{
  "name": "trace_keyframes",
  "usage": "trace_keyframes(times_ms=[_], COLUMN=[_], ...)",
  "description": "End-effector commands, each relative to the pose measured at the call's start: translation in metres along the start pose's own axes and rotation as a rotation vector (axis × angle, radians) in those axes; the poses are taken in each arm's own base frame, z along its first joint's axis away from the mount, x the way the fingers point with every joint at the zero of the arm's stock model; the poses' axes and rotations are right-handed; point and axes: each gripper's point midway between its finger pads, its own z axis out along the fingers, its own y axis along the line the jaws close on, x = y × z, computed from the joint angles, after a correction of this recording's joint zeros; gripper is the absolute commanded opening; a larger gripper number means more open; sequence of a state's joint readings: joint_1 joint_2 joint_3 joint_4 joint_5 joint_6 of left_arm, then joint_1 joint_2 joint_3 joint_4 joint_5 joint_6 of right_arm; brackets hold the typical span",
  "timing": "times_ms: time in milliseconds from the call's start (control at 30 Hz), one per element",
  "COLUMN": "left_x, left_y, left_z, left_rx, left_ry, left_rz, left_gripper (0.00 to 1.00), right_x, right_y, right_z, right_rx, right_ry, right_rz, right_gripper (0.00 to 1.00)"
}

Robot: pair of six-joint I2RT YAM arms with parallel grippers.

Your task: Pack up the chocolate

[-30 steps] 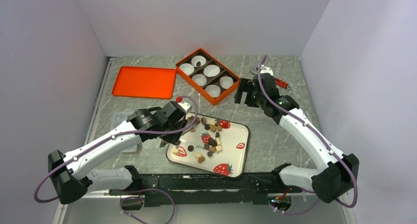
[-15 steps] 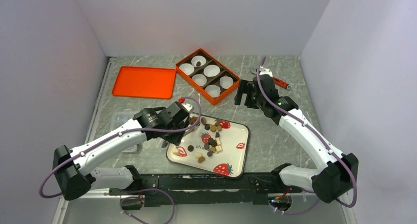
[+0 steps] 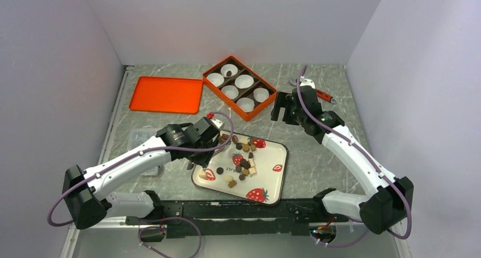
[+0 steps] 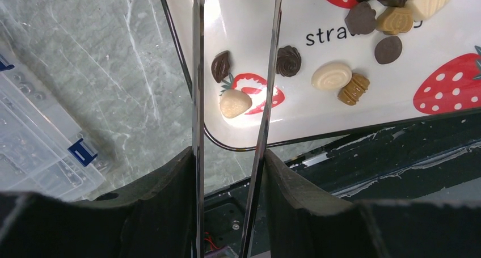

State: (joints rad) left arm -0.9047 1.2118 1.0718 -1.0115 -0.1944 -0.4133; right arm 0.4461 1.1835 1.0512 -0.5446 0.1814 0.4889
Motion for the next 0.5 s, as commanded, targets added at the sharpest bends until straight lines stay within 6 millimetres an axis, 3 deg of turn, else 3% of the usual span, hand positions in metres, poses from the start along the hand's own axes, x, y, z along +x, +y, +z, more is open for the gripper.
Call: trace_keyframes(times_ms=[0, 467], left_x=[-0.012, -0.011], left_y=[0.001, -0.004], left_z=[-0.006, 0.01], left_rx=[-0.009, -0.007], left_ry=[-0.048, -0.024], left_rz=[-0.018, 0.013], left_gripper=[0.49, 0.49], right_x=[-0.009, -0.009], right_y=[-0.002, -0.003], right_z=[-0.002, -0.003], right_rx=[-0.002, 0.003], right_ry=[-0.046, -0.046], right_rz=[-0.003, -0.004], right_gripper=[1.0, 1.0])
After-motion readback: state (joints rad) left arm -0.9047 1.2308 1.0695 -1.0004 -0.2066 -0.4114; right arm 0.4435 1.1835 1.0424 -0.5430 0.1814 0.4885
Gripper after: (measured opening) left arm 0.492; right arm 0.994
